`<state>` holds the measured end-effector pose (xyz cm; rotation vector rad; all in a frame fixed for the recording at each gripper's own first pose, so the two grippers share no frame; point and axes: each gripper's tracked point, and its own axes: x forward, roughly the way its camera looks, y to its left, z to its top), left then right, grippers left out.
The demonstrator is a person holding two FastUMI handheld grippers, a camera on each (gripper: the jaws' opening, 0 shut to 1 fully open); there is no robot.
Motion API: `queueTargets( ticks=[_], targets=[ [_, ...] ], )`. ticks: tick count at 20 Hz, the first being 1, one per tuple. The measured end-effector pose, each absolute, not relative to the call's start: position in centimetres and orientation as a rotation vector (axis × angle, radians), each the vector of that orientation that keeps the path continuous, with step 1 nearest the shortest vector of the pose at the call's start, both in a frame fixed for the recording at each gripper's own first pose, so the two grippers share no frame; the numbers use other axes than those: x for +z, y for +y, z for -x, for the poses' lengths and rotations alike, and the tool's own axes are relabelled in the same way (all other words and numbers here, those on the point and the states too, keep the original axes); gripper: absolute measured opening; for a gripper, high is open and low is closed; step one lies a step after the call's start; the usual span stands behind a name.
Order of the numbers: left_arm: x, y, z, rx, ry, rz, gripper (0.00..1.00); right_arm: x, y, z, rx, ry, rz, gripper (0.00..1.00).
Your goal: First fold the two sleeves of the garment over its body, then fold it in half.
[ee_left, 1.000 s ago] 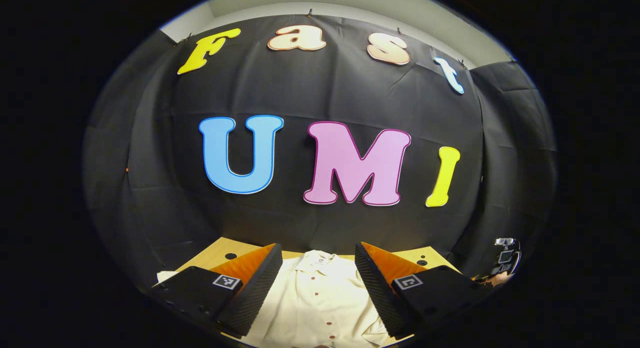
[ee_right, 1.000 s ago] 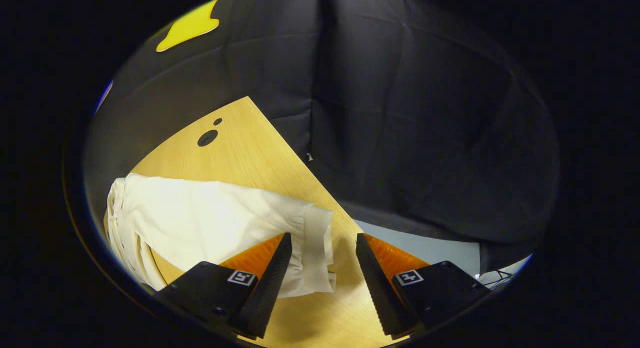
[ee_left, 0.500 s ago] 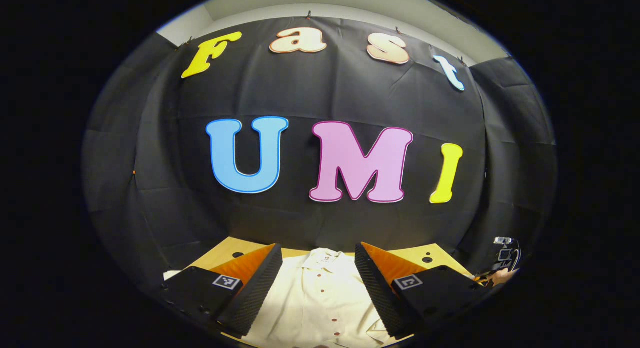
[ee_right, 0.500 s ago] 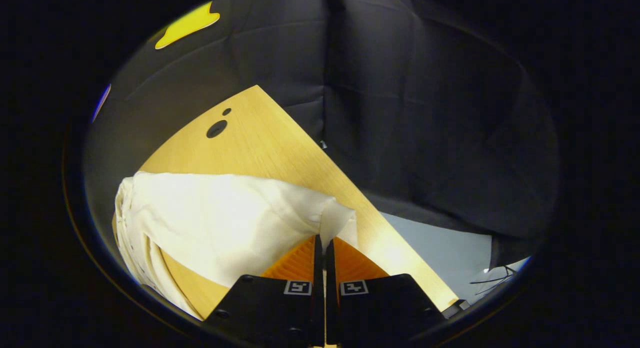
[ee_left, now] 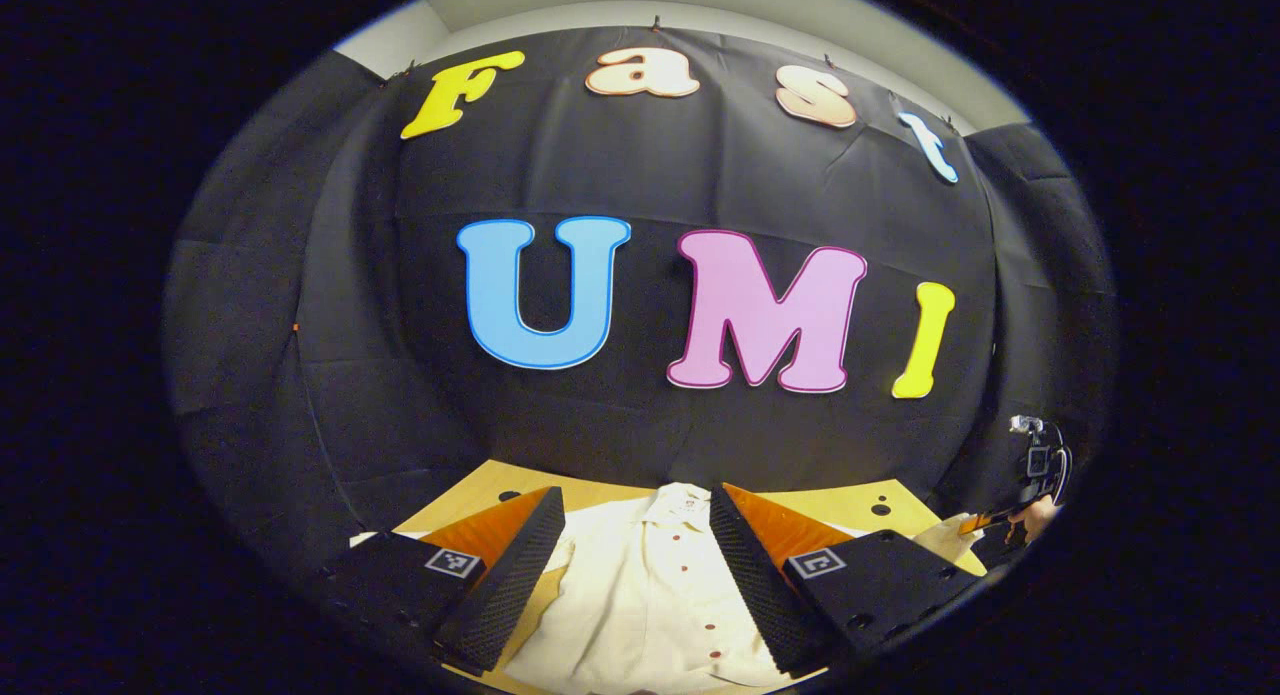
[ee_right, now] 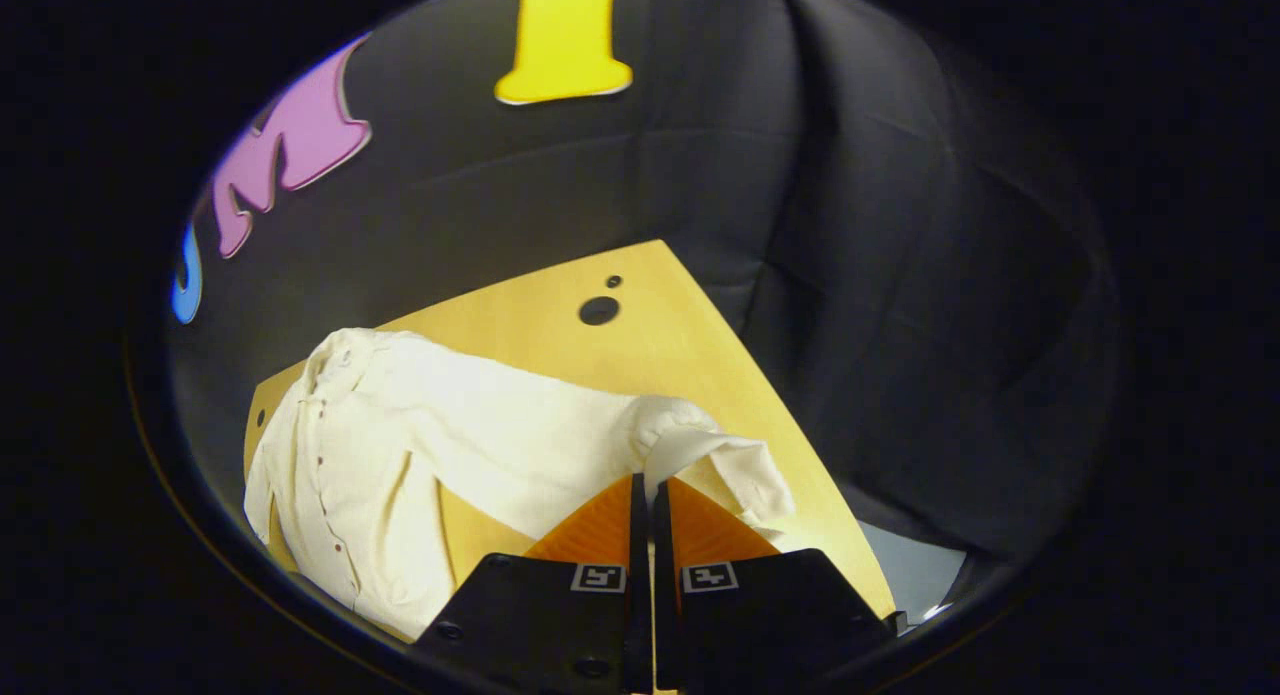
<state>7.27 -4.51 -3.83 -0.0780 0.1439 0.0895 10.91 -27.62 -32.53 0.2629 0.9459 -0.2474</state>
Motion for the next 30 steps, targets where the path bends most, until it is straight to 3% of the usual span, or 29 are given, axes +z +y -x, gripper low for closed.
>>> queueTargets(
  ticks=[3,10,15,21,26,27,29,30],
  targets=[
    [-5.6,-3.2,-6.4,0.057,0.187,0.092,0.96,-29.4,-21.0,-14.2,-0.127,0.905,-0.248,0.06],
    [-8.3,4.1,-4.6,0.145,0.217,0.097,0.96,-24.7,-5.7,-22.0,0.122,0.823,-0.174,0.06],
    [-9.6,9.1,-3.4,0.218,0.231,0.106,0.96,-23.7,5.8,-24.2,0.269,0.816,-0.185,0.05],
    [-13.1,13.7,-1.0,0.317,0.291,0.136,0.96,-25.8,19.4,-24.3,0.438,0.861,-0.307,0.05],
    [-16.2,16.1,0.5,0.367,0.328,0.166,0.96,-30.8,24.1,-24.2,0.44,0.919,-0.364,0.05],
    [-16.7,16.2,0.5,0.372,0.334,0.174,0.96,-32.0,24.8,-24.5,0.444,0.918,-0.369,0.07],
    [-18.2,16.8,0.6,0.38,0.343,0.194,0.96,-33.1,24.6,-25.0,0.429,0.892,-0.34,0.22],
    [-19.1,17.1,0.5,0.385,0.346,0.204,0.96,-33.3,24.4,-25.2,0.424,0.881,-0.33,0.51]
  ],
)
